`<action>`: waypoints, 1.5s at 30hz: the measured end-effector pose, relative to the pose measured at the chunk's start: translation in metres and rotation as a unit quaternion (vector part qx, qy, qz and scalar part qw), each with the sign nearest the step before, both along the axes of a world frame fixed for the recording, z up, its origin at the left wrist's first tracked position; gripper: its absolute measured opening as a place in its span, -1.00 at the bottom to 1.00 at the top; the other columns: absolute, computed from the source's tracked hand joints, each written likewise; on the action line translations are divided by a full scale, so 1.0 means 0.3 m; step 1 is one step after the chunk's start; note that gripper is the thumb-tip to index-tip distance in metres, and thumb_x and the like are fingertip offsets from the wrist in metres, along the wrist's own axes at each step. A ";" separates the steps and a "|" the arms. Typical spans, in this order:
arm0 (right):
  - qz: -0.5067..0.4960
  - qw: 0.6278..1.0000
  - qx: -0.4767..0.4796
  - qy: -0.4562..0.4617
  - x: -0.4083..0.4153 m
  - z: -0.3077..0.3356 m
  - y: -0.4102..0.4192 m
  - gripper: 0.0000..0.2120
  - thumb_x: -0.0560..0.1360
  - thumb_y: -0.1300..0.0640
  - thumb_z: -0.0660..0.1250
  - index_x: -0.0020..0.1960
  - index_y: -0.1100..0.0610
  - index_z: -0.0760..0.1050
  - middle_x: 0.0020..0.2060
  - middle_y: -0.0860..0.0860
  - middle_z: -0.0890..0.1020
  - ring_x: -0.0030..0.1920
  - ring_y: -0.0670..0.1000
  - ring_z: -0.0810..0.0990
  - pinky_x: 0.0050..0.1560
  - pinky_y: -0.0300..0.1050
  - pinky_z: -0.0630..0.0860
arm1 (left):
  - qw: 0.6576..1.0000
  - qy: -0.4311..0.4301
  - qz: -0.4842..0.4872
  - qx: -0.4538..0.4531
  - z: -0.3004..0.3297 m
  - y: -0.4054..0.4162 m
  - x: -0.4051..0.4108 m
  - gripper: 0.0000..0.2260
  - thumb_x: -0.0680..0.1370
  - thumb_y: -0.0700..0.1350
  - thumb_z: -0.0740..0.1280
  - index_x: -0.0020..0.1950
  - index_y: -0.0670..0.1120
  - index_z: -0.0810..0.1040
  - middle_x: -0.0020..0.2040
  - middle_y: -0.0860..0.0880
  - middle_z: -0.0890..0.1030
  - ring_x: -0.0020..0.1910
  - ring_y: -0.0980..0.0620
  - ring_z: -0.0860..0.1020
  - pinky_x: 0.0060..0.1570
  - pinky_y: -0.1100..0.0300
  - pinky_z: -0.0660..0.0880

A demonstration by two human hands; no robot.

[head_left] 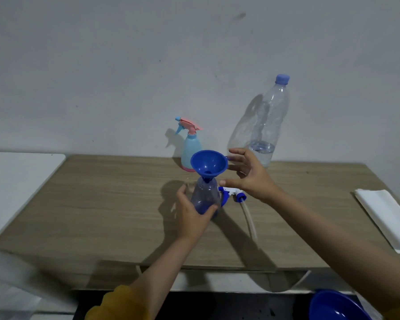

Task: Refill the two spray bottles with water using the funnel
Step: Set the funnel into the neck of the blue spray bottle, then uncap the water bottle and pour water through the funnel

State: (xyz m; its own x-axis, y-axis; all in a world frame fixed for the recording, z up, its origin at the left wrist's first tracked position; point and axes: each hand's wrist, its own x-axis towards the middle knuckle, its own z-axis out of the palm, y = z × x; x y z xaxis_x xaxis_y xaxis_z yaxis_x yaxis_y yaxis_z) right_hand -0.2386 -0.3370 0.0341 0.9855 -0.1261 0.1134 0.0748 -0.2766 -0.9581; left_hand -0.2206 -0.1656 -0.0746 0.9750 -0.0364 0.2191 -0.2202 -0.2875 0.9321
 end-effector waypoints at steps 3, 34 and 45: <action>-0.004 1.000 -0.010 -0.007 -0.009 0.024 -0.065 -0.22 0.14 0.10 0.63 0.29 -0.05 0.38 0.26 0.01 0.49 0.21 -0.04 0.55 0.25 -0.07 0.47 | 0.991 -0.115 0.067 -0.003 -0.010 -0.032 -0.080 -0.22 0.27 0.08 0.52 0.34 -0.05 0.18 0.36 -0.12 0.28 0.33 -0.08 0.35 0.28 0.04 0.36; -0.112 0.928 -0.225 -0.274 0.340 0.375 -0.685 -0.76 0.43 0.09 0.46 0.07 0.13 0.62 -0.03 0.01 0.68 -0.12 -0.02 0.61 -0.02 -0.12 0.59 | 0.995 -0.096 0.030 0.005 0.430 -0.907 0.270 -0.21 0.34 0.07 0.52 0.44 -0.02 0.19 0.39 0.01 0.35 0.34 0.03 0.37 0.16 0.26 0.38; -0.086 0.937 -0.204 -0.269 0.034 0.512 -0.655 -0.77 0.37 0.02 0.52 -0.03 0.10 0.67 -0.25 -0.11 0.64 -0.31 -0.12 0.55 -0.20 -0.38 0.52 | 0.992 -0.122 0.005 -0.039 0.517 -0.813 -0.014 -0.26 0.24 0.04 0.58 0.32 0.11 0.30 0.17 0.15 0.45 0.14 0.12 0.47 0.08 0.25 0.50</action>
